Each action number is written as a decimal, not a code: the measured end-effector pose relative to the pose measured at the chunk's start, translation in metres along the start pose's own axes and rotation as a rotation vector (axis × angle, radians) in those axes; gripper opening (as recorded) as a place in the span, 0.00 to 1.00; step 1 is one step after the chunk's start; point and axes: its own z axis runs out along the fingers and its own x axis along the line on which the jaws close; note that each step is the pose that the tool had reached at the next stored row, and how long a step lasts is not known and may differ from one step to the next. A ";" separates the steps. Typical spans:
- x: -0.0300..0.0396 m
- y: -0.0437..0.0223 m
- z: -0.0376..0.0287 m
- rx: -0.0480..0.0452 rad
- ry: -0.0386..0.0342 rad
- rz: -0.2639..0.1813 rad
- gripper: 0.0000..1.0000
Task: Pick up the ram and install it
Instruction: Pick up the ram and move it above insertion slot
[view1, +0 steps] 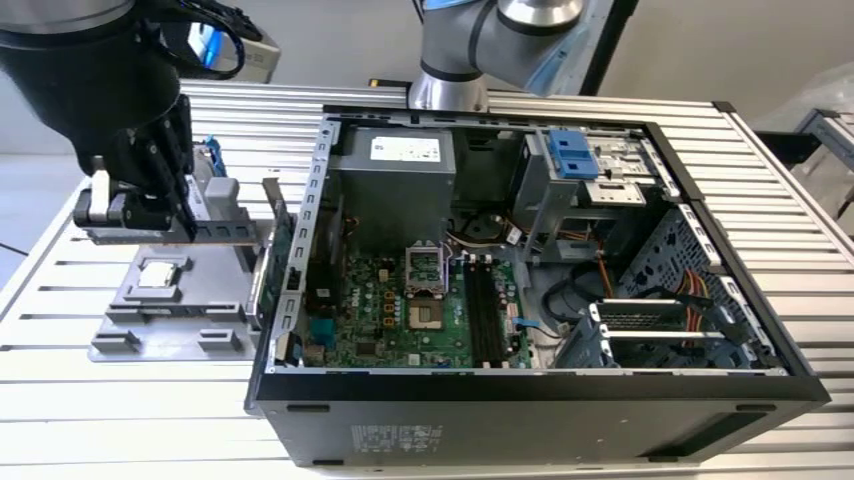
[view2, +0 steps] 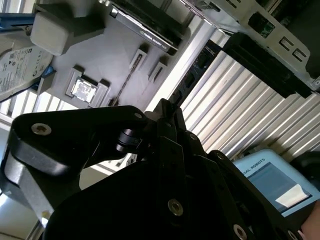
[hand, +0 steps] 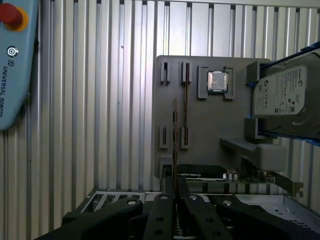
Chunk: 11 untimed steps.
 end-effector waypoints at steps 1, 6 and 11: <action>0.0000 -0.0021 0.0000 0.0000 0.0000 0.000 0.00; 0.0001 -0.0120 -0.0003 -0.0009 0.0000 0.000 0.00; 0.0002 -0.0195 -0.0005 -0.0029 -0.0001 0.000 0.00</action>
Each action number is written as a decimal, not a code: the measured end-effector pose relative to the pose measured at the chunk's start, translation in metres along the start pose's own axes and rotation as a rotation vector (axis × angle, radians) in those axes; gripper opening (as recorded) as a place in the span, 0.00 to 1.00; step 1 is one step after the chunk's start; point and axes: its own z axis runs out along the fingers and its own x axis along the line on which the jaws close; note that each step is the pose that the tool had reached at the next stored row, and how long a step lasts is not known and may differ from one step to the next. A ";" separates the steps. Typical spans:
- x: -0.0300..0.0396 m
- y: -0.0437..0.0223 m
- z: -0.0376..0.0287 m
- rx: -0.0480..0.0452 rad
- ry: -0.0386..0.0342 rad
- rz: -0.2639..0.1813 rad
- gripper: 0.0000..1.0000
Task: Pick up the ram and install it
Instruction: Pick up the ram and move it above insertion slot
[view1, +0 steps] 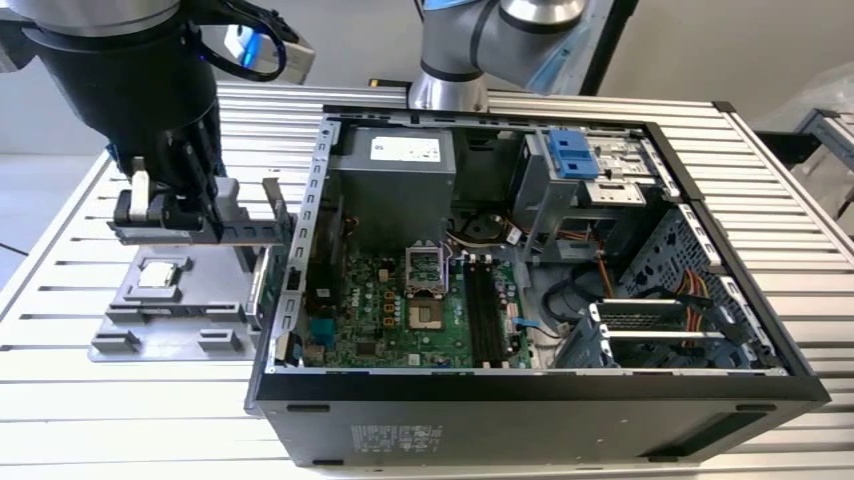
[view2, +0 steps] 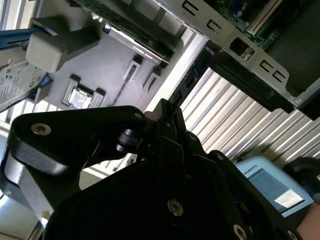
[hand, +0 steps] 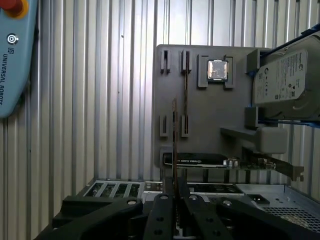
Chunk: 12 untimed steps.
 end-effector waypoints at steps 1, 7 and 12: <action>0.0000 -0.0013 -0.0001 -0.0003 0.0000 0.000 0.00; 0.0001 -0.0085 -0.0004 -0.0021 0.0000 0.000 0.00; 0.0001 -0.0144 -0.0006 -0.0032 0.0000 0.000 0.00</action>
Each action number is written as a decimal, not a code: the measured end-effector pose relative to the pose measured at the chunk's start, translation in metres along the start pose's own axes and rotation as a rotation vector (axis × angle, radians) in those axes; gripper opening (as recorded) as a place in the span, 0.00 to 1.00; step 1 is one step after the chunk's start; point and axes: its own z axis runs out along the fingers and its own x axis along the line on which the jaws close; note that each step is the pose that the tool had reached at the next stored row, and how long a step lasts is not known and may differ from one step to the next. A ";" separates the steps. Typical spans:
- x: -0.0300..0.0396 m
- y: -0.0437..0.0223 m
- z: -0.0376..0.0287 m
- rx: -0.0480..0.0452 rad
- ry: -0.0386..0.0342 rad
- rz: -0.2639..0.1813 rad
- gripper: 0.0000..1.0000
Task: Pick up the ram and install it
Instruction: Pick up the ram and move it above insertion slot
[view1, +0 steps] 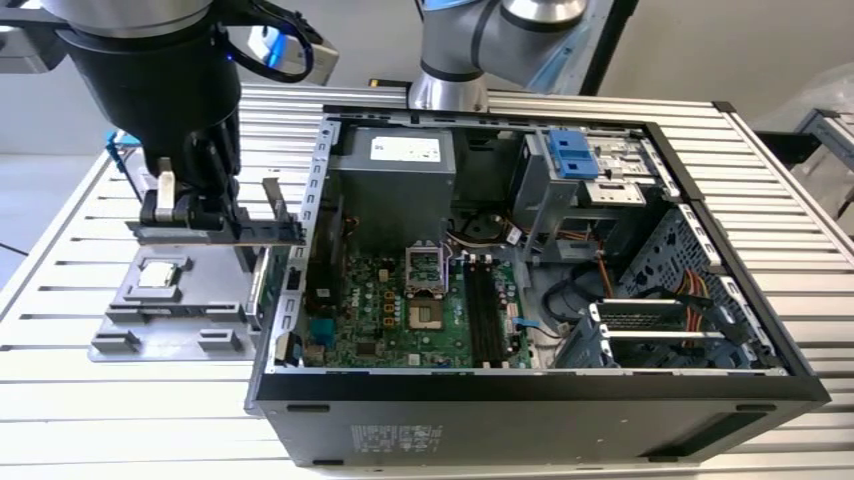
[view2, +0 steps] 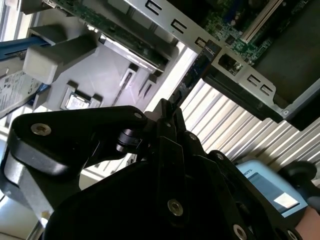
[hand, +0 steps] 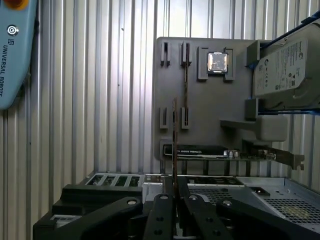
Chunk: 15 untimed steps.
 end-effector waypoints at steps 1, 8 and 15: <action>0.0000 -0.0013 0.0000 -0.0002 0.0000 0.000 0.00; 0.0001 -0.0111 -0.0004 -0.0019 -0.0001 0.000 0.00; 0.0002 -0.0224 -0.0007 -0.0037 -0.0001 0.000 0.00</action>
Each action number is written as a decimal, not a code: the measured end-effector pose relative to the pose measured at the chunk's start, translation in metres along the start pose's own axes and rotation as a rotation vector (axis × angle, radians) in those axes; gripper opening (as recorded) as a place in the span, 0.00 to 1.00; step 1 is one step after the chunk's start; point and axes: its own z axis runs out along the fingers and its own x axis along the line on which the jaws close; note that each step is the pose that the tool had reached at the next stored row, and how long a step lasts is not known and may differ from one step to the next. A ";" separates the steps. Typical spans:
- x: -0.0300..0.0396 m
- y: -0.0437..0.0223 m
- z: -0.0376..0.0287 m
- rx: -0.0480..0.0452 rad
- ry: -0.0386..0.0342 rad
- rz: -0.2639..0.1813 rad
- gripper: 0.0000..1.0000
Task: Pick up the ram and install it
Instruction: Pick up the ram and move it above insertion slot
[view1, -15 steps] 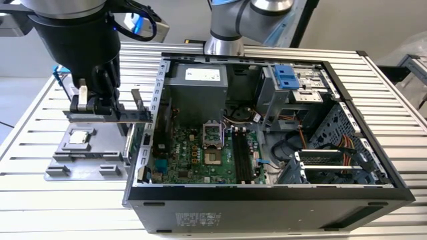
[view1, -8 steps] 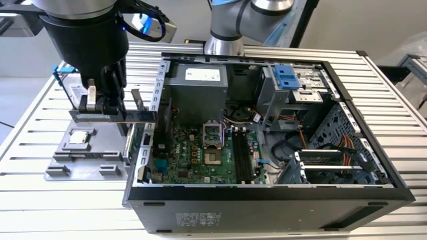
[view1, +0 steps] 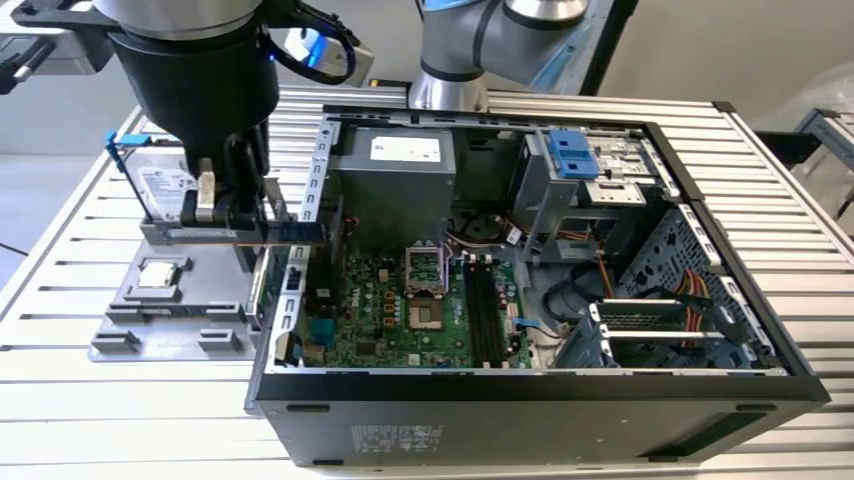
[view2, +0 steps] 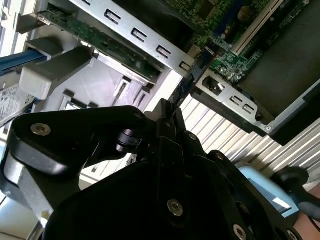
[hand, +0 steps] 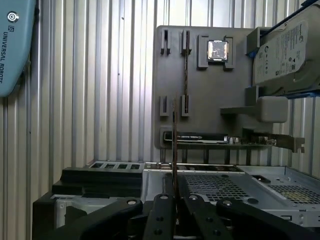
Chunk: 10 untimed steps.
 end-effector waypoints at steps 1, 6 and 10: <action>0.0000 -0.0017 -0.0001 -0.0003 0.0001 0.000 0.00; 0.0001 -0.0102 -0.0004 -0.0015 0.0000 0.000 0.00; 0.0002 -0.0171 -0.0007 -0.0024 0.0000 0.000 0.00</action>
